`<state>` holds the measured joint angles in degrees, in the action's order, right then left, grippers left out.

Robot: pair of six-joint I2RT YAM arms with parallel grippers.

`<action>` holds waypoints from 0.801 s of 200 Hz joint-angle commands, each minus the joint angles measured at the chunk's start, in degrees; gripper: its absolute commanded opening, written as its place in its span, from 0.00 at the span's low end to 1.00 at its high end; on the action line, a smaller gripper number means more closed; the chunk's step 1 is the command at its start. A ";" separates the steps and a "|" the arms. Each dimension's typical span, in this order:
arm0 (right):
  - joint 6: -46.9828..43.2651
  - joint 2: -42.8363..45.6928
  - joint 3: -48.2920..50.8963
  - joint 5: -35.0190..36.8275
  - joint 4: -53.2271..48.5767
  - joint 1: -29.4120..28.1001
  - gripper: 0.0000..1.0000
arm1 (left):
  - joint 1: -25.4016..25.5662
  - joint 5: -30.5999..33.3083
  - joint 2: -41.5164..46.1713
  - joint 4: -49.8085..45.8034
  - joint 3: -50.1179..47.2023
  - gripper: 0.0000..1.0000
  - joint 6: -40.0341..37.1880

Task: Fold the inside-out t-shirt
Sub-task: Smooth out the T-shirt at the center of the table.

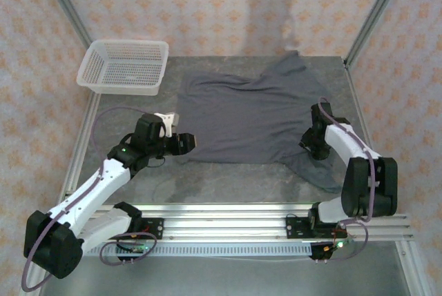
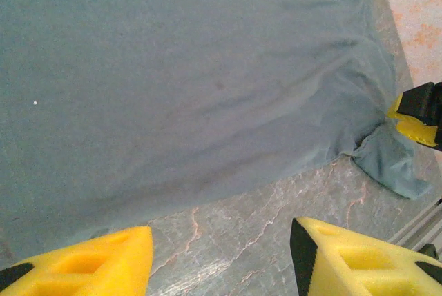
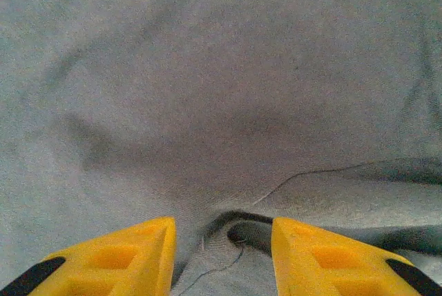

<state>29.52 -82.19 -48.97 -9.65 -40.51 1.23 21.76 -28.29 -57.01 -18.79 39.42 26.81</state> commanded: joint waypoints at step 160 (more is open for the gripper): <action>-0.34 6.96 3.56 -3.98 -3.77 -2.83 0.00 | 0.04 3.77 -0.28 -2.62 0.75 0.56 -2.03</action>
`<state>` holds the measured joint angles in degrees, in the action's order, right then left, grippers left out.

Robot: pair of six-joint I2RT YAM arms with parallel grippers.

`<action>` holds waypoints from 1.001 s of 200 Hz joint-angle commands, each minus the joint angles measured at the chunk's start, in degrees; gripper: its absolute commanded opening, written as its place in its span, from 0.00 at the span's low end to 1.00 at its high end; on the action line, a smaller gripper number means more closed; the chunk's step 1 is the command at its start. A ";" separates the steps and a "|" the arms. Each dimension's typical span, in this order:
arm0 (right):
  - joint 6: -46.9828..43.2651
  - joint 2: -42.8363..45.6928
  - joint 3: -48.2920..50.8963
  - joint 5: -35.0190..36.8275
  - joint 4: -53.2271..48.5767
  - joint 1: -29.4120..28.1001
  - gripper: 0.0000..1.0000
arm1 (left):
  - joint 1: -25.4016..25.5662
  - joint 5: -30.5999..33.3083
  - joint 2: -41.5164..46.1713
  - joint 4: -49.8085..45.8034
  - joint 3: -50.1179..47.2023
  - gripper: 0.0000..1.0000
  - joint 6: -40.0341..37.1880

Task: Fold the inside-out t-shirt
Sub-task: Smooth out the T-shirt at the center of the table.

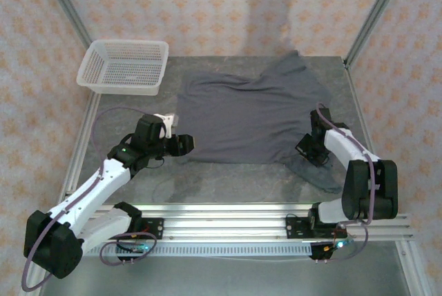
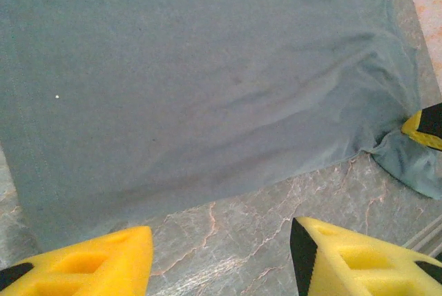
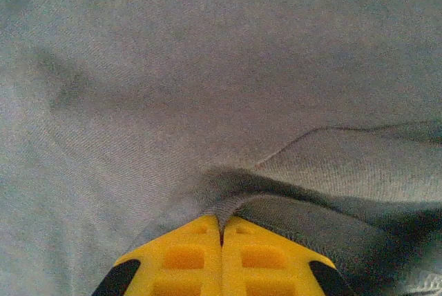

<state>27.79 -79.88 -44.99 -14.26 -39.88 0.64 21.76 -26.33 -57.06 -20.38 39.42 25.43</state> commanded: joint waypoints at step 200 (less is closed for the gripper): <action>5.65 20.02 -7.10 14.73 -15.68 12.96 0.50 | 1.80 8.43 0.81 -0.36 -1.26 0.56 0.26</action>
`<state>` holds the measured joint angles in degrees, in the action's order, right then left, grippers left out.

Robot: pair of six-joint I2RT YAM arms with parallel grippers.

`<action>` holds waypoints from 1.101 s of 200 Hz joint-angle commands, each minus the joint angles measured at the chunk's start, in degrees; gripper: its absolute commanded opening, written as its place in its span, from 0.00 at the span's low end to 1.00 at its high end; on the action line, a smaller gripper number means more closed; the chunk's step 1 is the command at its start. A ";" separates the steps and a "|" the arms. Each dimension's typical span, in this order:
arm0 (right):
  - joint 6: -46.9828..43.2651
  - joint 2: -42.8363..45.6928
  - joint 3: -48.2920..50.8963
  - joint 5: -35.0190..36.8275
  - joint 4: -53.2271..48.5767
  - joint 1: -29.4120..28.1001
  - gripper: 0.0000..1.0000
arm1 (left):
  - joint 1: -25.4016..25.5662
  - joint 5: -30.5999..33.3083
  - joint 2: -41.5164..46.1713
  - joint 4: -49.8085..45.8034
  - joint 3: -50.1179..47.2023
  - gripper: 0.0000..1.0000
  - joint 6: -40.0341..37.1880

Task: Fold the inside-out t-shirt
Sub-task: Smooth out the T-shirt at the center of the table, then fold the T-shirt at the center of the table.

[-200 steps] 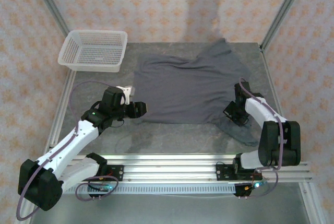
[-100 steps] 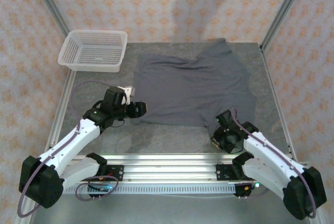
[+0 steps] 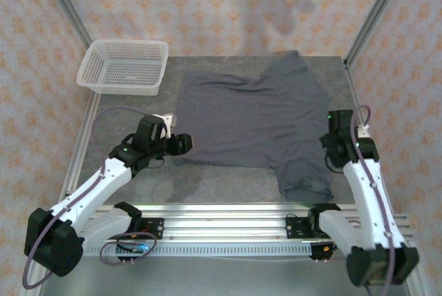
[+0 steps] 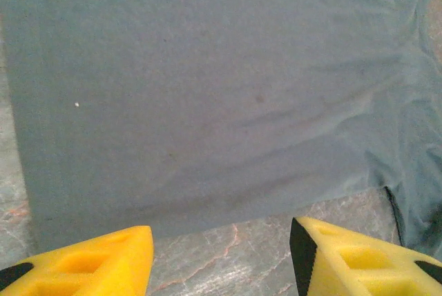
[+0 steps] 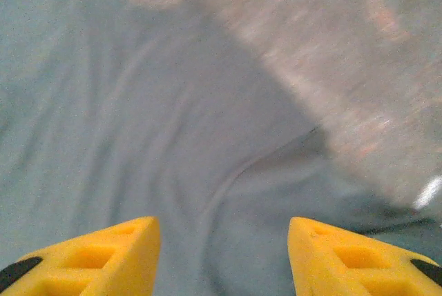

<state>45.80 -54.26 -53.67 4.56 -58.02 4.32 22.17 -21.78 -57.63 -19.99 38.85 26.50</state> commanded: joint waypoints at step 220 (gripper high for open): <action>-14.12 -29.43 13.89 -14.85 31.32 18.49 0.46 | 3.67 5.51 -3.19 4.32 -1.98 0.55 -0.14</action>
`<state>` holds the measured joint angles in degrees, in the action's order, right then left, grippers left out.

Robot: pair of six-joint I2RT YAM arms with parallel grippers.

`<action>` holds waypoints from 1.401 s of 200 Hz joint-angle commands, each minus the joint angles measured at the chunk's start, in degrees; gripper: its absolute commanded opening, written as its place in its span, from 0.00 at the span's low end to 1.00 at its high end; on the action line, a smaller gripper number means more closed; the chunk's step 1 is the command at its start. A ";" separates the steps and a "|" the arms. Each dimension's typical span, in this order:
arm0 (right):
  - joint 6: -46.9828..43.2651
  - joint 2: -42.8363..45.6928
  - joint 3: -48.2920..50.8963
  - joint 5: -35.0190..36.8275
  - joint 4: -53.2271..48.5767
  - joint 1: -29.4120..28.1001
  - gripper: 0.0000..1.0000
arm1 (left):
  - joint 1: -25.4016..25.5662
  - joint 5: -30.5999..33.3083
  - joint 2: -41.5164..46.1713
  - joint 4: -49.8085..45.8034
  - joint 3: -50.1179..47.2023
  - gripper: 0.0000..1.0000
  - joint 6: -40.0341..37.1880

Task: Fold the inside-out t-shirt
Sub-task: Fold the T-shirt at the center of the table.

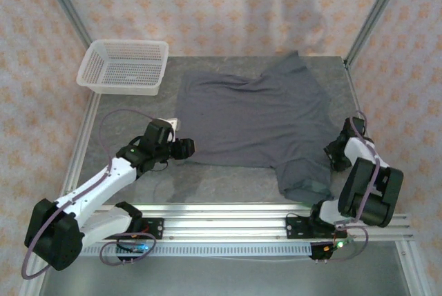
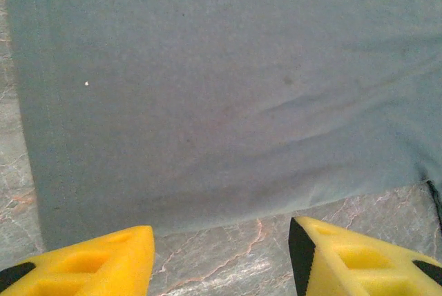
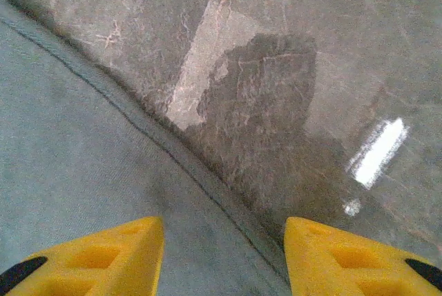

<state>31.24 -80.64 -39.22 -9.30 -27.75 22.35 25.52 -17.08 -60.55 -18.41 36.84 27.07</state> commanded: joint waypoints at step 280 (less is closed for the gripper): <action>-4.68 21.63 0.01 -11.69 -7.90 0.41 0.00 | -10.35 -2.26 -0.56 0.64 -9.60 0.29 29.15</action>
<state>27.75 -60.53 -40.66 -20.75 -33.47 22.92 15.59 -18.39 -61.39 -19.70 28.93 53.60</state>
